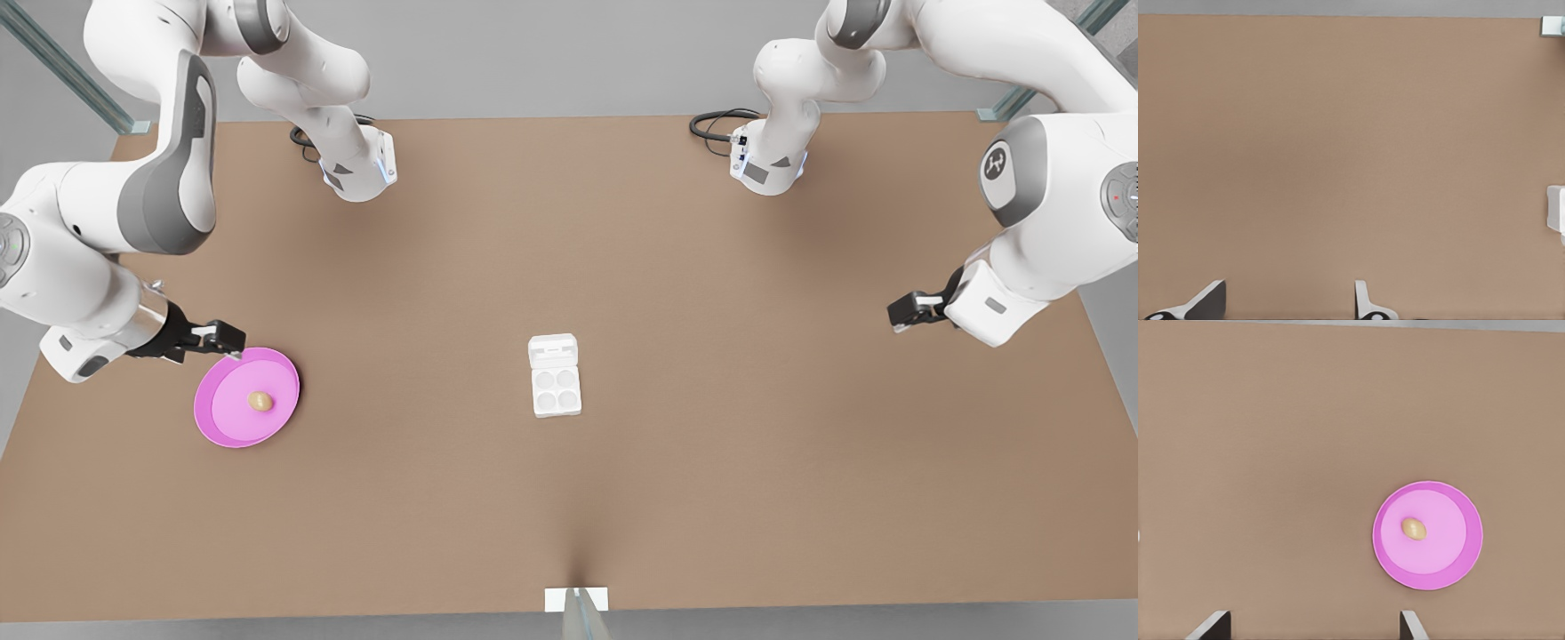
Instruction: Pack egg into the box and close the box lid
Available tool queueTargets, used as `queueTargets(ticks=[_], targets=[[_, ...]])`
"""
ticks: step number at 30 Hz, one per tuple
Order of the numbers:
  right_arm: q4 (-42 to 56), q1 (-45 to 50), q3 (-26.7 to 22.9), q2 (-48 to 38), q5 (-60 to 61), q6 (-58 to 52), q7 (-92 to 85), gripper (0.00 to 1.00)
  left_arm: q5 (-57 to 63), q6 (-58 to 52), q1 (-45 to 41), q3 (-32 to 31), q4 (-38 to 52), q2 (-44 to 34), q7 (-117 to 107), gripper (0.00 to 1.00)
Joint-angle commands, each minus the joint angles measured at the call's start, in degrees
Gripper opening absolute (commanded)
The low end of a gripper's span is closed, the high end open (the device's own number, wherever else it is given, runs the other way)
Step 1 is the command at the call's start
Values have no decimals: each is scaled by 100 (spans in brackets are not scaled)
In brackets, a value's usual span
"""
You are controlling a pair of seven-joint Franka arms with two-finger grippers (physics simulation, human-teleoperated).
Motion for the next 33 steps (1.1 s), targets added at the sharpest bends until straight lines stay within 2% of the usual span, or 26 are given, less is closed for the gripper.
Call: queueTargets(ticks=[1, 2, 3, 4, 5, 7, 12, 15, 17, 23, 33], targets=[[0, 2, 0, 11, -10, -5, -17, 100, 2, 0, 0, 0, 0, -1, 0, 100], [-9, 37, 0, 239, -142, 21, -253, 100, 2, 0, 0, -9, 0, -9, -9, 100], [-166, 38, 0, 424, -441, 266, -1351, 100, 2, 0, 0, -9, 0, -9, 0, 100], [-913, 11, -9, 389, -485, 1277, -2933, 100, 2, 0, 0, -9, 0, -1, 0, 100], [-1107, 29, -9, 450, -880, 1787, -4024, 100, 2, 0, 0, -9, 0, -1, 9, 100], [-1941, 11, 0, 424, -933, 2806, -5641, 100, 38, -44, -70, 0, 0, -1, 0, 100], [-3041, -340, 0, 415, -731, 2983, -7673, 100, 99, 211, -308, 0, 26, 228, 18, 100], [-3647, -577, -9, 520, -740, 4178, -8235, 100, 257, 290, -316, 0, 26, 342, 18, 100], [-3674, -648, -18, 766, -793, 4530, -8305, 100, 257, 264, -316, 0, 18, 342, 18, 100], [-4078, -885, -9, 889, -810, 4793, -8490, 100, 257, 202, -369, -9, 9, 377, 9, 100], [-3823, -877, -9, 1434, -740, 5286, -8472, 100, 249, 149, -378, -9, 0, 386, 0, 100]])
